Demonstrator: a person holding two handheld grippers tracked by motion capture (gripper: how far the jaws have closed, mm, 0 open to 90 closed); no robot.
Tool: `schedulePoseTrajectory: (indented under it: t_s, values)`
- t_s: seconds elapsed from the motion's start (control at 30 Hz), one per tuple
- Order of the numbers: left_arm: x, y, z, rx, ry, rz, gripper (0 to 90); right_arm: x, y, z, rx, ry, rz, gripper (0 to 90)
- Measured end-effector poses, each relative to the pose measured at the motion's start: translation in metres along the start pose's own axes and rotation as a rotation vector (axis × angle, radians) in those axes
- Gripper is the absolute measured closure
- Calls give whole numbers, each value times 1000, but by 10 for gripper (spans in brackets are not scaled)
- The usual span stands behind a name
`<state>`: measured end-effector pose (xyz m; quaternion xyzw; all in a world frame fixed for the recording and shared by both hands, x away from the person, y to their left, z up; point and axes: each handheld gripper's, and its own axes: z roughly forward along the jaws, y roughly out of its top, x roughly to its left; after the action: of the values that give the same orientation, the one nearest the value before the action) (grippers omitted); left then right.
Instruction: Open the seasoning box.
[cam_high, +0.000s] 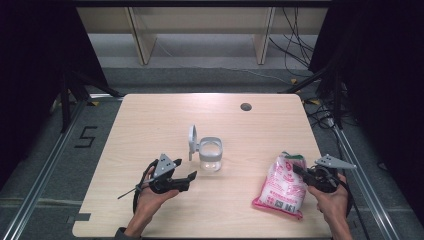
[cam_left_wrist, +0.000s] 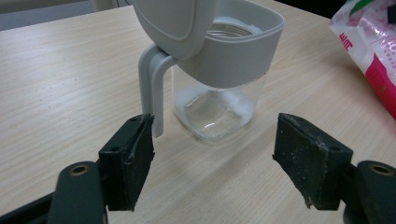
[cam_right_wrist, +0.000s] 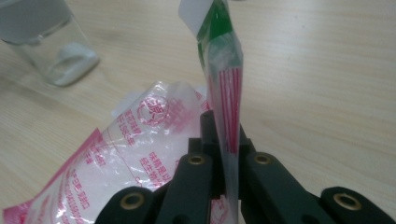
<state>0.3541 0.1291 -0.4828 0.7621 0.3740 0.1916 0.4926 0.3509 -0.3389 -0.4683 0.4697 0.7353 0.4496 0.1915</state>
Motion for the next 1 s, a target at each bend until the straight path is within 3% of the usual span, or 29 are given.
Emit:
schedulePoseTrajectory:
  t_s: [0.1,0.13,0.2,0.33,0.47,0.53,0.57,0.63,0.67,0.77,0.8,0.83,0.87,0.93,1.0]
  values:
    - [-2,-1,1,5,-2,4,280,10,5,-7,-25,5,28,900]
    - [-1,0,1,5,-4,24,280,10,7,-8,-40,15,-6,900]
    - [-2,0,2,6,-6,24,281,18,10,-11,-56,22,7,900]
    - [-6,-1,3,4,-17,8,281,27,18,-15,-96,37,-13,900]
    - [-10,-1,3,14,-20,22,280,34,23,-19,-101,49,-25,900]
    - [-13,0,5,10,-36,32,281,37,29,-22,-142,46,-76,900]
    - [-16,2,4,13,-51,37,281,41,30,-24,-139,49,-56,900]
    - [-18,3,3,10,-48,41,282,42,32,-25,-148,52,-67,900]
    - [-21,4,2,5,-53,47,282,44,37,-28,-176,46,-111,900]
    - [-26,5,3,8,-62,61,281,51,44,-30,-183,31,-120,900]
    - [-33,3,8,20,-85,69,281,52,46,-27,-198,15,-132,900]
    - [-36,2,11,22,-98,74,281,50,49,-26,-206,21,-177,900]
    - [-39,3,13,30,-96,81,280,53,52,-26,-196,40,-144,900]
    - [-47,4,16,40,-93,132,281,57,57,-23,-202,40,-162,900]
    - [-55,4,20,42,-116,138,281,61,62,-21,-190,45,-165,900]
